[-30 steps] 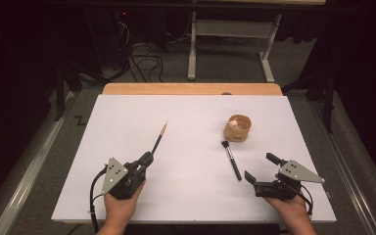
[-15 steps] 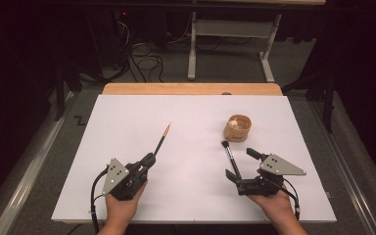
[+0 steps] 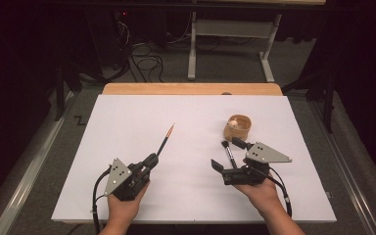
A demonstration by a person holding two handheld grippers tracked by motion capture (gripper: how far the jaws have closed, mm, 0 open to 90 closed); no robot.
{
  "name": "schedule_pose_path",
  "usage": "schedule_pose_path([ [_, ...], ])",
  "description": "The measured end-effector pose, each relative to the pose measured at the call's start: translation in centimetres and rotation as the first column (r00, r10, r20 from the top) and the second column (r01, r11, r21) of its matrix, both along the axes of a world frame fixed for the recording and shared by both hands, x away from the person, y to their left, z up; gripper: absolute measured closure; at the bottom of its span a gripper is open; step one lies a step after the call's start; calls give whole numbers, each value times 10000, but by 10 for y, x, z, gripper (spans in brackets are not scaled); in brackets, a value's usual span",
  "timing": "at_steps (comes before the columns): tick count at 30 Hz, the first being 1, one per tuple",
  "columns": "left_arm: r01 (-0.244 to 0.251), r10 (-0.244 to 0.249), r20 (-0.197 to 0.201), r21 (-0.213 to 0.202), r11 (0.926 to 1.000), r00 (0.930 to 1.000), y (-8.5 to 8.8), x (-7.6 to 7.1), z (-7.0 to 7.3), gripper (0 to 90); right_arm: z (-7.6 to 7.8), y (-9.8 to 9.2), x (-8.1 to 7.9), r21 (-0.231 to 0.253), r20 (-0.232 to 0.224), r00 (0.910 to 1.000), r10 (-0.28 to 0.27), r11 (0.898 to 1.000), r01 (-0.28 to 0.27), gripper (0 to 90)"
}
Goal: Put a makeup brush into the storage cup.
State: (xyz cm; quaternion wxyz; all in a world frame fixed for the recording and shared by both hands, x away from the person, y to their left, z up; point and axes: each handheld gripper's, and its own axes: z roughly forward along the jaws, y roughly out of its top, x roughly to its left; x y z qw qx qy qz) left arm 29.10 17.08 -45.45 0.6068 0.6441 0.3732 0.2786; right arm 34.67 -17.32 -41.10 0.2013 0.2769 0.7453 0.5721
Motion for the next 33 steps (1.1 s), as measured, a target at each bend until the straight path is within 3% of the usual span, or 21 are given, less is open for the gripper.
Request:
schedule_pose_path([
  [14,122,-122,70,-36,9999,9999,-5,-1,0,846,-1,20,6,355,-372,9988,320,9989,-307,75],
  [26,184,-184,139,-48,9998,9997,-11,-1,1,846,0,31,12,629,-363,9978,556,9966,-533,155],
  [33,374,-375,172,66,9993,9991,-17,-2,1,846,-6,36,12,910,-778,9934,849,9928,-777,184],
])
